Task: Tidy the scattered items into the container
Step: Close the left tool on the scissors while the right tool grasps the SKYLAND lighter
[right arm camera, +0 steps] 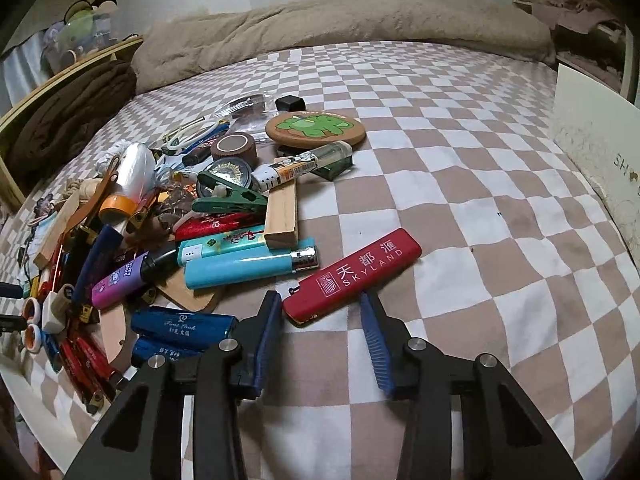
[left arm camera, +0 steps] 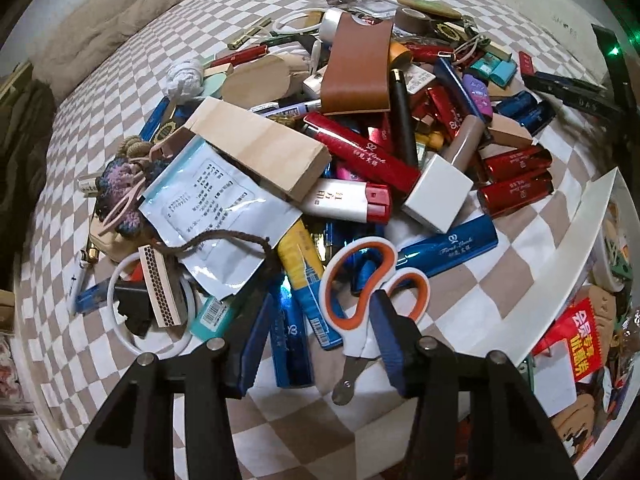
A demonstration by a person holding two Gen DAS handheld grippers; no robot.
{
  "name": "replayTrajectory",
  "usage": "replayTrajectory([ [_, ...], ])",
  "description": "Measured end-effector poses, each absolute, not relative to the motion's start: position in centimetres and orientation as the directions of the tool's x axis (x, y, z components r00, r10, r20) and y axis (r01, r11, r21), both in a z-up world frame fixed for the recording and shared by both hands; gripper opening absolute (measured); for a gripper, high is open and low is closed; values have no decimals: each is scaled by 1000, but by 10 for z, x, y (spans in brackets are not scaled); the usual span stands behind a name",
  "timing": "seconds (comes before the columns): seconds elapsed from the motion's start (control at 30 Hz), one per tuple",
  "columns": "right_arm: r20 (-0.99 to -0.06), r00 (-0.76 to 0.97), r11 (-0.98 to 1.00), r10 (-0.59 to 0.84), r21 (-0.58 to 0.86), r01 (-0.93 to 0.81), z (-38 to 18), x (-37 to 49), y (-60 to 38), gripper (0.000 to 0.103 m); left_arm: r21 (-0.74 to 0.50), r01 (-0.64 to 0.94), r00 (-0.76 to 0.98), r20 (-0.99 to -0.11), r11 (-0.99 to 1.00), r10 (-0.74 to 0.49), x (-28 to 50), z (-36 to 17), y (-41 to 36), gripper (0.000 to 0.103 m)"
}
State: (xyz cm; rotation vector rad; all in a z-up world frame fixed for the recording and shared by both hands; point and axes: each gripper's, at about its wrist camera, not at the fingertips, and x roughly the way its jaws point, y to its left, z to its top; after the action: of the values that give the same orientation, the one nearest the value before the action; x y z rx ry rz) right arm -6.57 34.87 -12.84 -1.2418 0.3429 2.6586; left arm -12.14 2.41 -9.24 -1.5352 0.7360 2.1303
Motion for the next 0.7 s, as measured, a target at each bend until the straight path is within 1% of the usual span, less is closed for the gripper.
replayTrajectory([
  [0.07,-773,-630,-957,76,121,-265,-129,-67,348,42,195,-603,-322,-946,-774,13,-125,-92,29,53],
  [0.2,-774,-628,-958,83,113,-265,-129,-66,347,42,279,-589,-390,-920,-758,-34,-131,-89,40,53],
  [0.3,-767,-638,-954,61,143,-263,-129,-64,351,42,315,-591,-402,-913,-743,-68,-131,-91,46,54],
  [0.4,-756,-654,-942,15,208,-262,-129,-60,360,42,364,-586,-433,-896,-724,-100,-130,-91,49,56],
  [0.43,-758,-652,-942,12,209,-261,-129,-59,361,42,372,-580,-441,-892,-725,-105,-130,-90,48,56],
  [0.5,-768,-639,-955,37,162,-249,-127,-59,357,42,369,-566,-445,-890,-737,-104,-132,-90,46,57],
  [0.53,-777,-627,-966,56,117,-230,-126,-59,352,47,357,-560,-437,-894,-748,-99,-133,-91,44,57],
  [0.57,-785,-614,-977,74,65,-202,-126,-60,346,65,348,-558,-430,-898,-753,-96,-134,-91,43,57],
  [0.6,-790,-606,-985,97,9,-170,-126,-60,340,76,346,-560,-426,-899,-753,-97,-133,-91,43,57],
  [0.63,-790,-601,-989,119,-39,-143,-127,-59,335,92,352,-563,-429,-898,-748,-100,-132,-91,44,57],
  [0.7,-794,-600,-994,98,-54,-90,-128,-56,334,93,357,-567,-433,-896,-743,-101,-131,-90,44,57],
])
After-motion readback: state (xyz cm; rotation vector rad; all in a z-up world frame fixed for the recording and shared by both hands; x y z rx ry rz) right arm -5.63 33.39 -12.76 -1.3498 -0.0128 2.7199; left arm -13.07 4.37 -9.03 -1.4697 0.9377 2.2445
